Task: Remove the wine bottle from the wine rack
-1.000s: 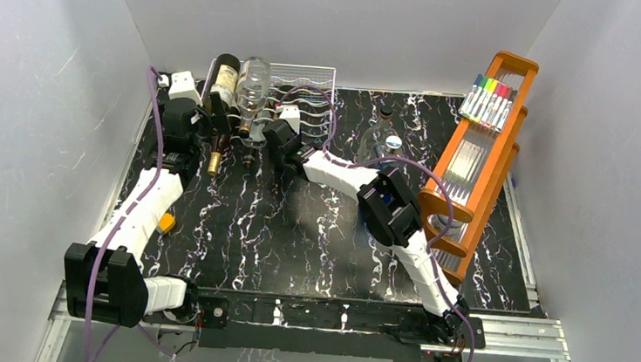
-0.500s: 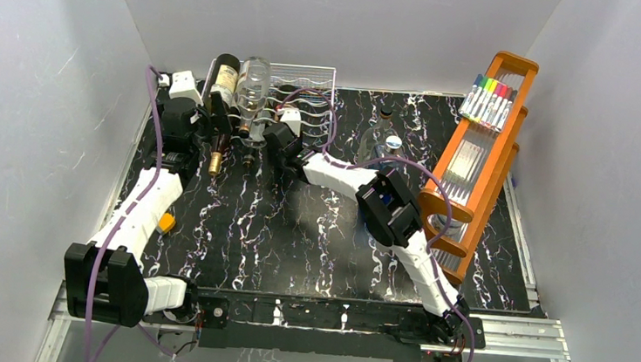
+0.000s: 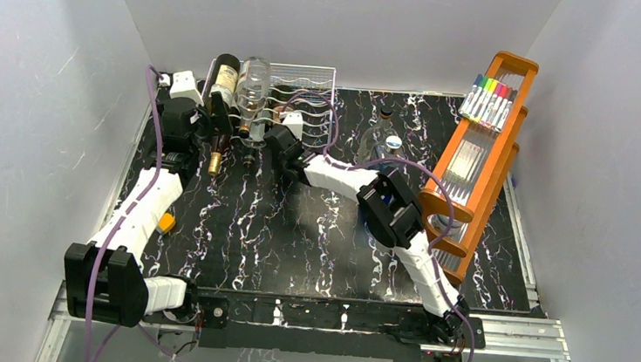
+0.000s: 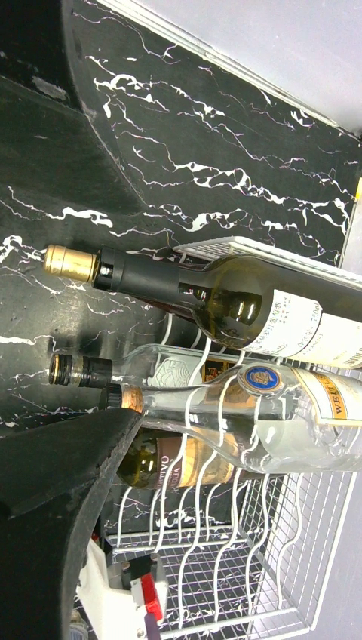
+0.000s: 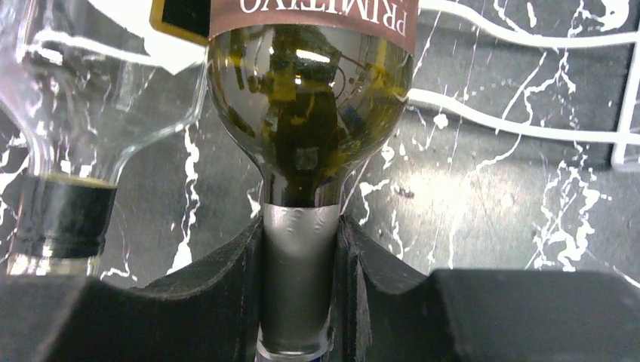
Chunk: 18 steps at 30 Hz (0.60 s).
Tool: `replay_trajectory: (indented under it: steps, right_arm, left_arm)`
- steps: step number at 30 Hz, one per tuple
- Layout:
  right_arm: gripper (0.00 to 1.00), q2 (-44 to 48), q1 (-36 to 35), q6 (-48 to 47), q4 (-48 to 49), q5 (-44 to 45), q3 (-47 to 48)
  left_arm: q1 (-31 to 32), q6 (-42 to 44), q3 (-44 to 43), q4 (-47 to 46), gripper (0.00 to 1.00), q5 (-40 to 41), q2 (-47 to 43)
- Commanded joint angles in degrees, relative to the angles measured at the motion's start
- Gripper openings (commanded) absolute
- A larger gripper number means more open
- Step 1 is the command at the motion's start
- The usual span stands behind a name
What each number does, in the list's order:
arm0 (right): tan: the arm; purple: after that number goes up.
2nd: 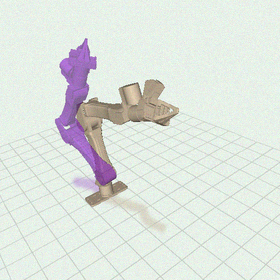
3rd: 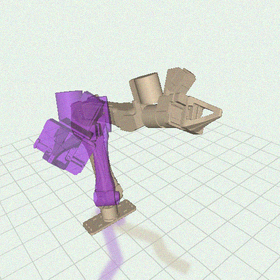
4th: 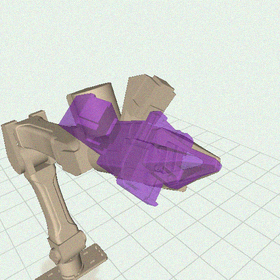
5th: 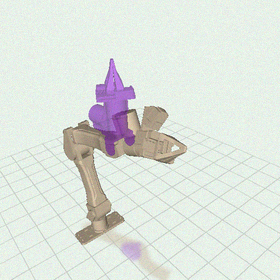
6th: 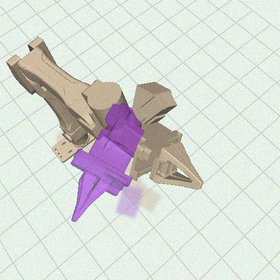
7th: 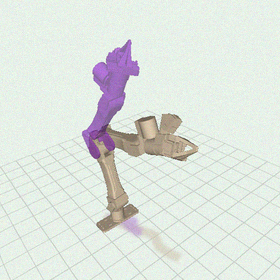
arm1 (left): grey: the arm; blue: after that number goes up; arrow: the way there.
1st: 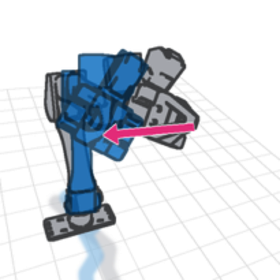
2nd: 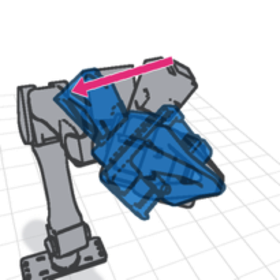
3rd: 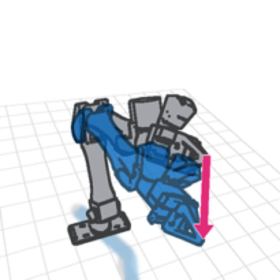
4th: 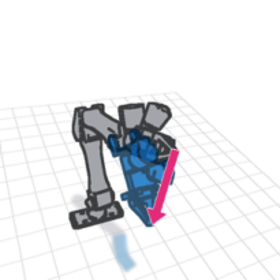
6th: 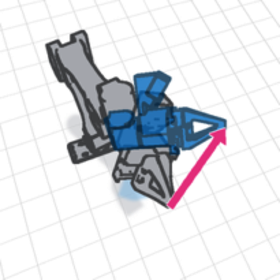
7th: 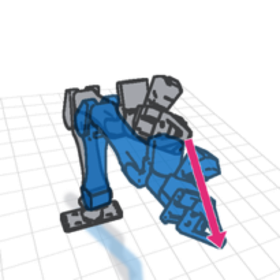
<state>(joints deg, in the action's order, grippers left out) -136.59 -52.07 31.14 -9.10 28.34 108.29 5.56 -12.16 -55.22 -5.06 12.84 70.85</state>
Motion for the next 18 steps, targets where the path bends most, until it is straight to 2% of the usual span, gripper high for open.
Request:
replay_trajectory:
  steps: [1,9,14,18]
  right_arm:
    - [0.32,7.5,-1.9,1.4,-0.7,0.7,-4.6]
    - [0.24,19.9,-3.0,4.2,-1.5,0.0,-19.5]
    - [0.2,26.1,-3.1,1.0,-7.2,-4.2,-23.0]
    - [0.12,28.8,-2.8,-1.9,-18.4,-7.6,-21.1]
  left_arm:
    - [-0.5,-0.1,-1.5,-1.0,0.98,-1.3,-1.2]
    - [-0.5,0.3,-0.8,-3.3,0.98,-6.7,-1.1]
    - [-0.5,6.3,3.1,-12.9,0.98,-22.7,-1.0]
    - [-0.4,10.7,6.3,-18.6,0.98,-34.0,-1.6]
